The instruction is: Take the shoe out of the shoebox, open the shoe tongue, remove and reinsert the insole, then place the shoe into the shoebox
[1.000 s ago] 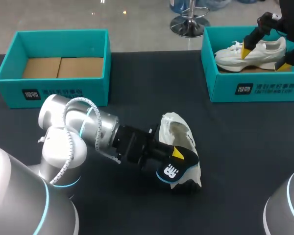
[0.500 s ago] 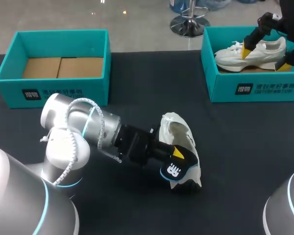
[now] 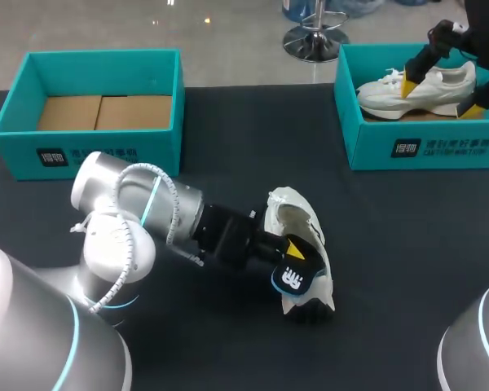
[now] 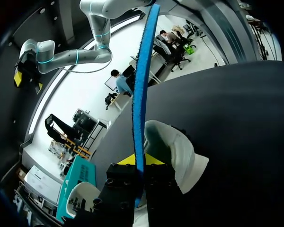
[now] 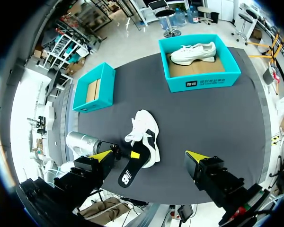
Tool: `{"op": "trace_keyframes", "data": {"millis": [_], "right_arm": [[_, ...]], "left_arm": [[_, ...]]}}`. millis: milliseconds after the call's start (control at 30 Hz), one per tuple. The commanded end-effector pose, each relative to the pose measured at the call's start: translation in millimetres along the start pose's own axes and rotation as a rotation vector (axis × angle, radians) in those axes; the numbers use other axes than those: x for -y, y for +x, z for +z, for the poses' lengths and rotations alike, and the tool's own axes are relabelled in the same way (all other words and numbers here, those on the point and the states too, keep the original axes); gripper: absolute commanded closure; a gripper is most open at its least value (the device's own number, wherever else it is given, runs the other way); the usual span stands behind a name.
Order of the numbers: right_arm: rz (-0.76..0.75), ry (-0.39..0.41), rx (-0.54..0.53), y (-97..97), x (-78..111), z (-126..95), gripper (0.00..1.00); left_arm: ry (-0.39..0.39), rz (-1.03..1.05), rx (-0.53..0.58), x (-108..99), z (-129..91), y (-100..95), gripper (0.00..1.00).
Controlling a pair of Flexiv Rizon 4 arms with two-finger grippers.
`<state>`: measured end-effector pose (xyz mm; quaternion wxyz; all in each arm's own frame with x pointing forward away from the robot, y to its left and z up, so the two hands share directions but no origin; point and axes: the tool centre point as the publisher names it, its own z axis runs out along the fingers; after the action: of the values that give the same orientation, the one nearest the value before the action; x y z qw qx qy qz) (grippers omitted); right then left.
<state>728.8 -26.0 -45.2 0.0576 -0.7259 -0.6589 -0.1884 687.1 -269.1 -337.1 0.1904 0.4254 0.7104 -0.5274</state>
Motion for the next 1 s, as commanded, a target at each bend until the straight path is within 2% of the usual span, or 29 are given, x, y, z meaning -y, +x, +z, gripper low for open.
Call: {"op": "trace_keyframes", "data": {"millis": [33,267,467,500,567,600,667,700,800,933,1000], "right_arm": [[0.001,0.004,0.002,1.1,-2.2,0,0.0],[0.001,0.004,0.002,1.1,-2.2,0,0.0],[0.001,0.004,0.002,1.1,-2.2,0,0.0],[0.001,0.004,0.002,1.1,-2.2,0,0.0],[0.001,0.004,0.002,1.1,-2.2,0,0.0],[0.001,0.004,0.002,1.1,-2.2,0,0.0],[0.001,0.004,0.002,1.1,-2.2,0,0.0],[0.001,0.004,0.002,1.1,-2.2,0,0.0],[0.001,0.004,0.002,1.1,-2.2,0,0.0],[0.001,0.004,0.002,1.1,-2.2,0,0.0],[0.001,0.004,0.002,1.1,-2.2,0,0.0]], "left_arm": [[-0.01,-0.002,-0.009,-10,11,-7.2,1.0],[-0.045,0.007,-0.027,-25,14,-10.3,1.0],[-0.048,0.0,-0.026,-26,12,-10.3,1.0],[-0.047,-0.001,-0.024,-25,11,-10.7,0.81],[-0.045,0.0,-0.023,-23,9,-11.1,0.66],[-0.044,0.0,-0.022,-22,8,-11.3,0.65],[-0.041,-0.001,-0.015,-20,5,-12.3,0.77],[-0.039,-0.001,-0.013,-19,4,-12.8,0.79],[-0.034,0.008,-0.017,-15,3,-13.2,0.8],[-0.028,0.016,-0.025,-10,3,-13.3,0.77],[-0.025,0.017,-0.03,-7,4,-12.7,0.68]]}}
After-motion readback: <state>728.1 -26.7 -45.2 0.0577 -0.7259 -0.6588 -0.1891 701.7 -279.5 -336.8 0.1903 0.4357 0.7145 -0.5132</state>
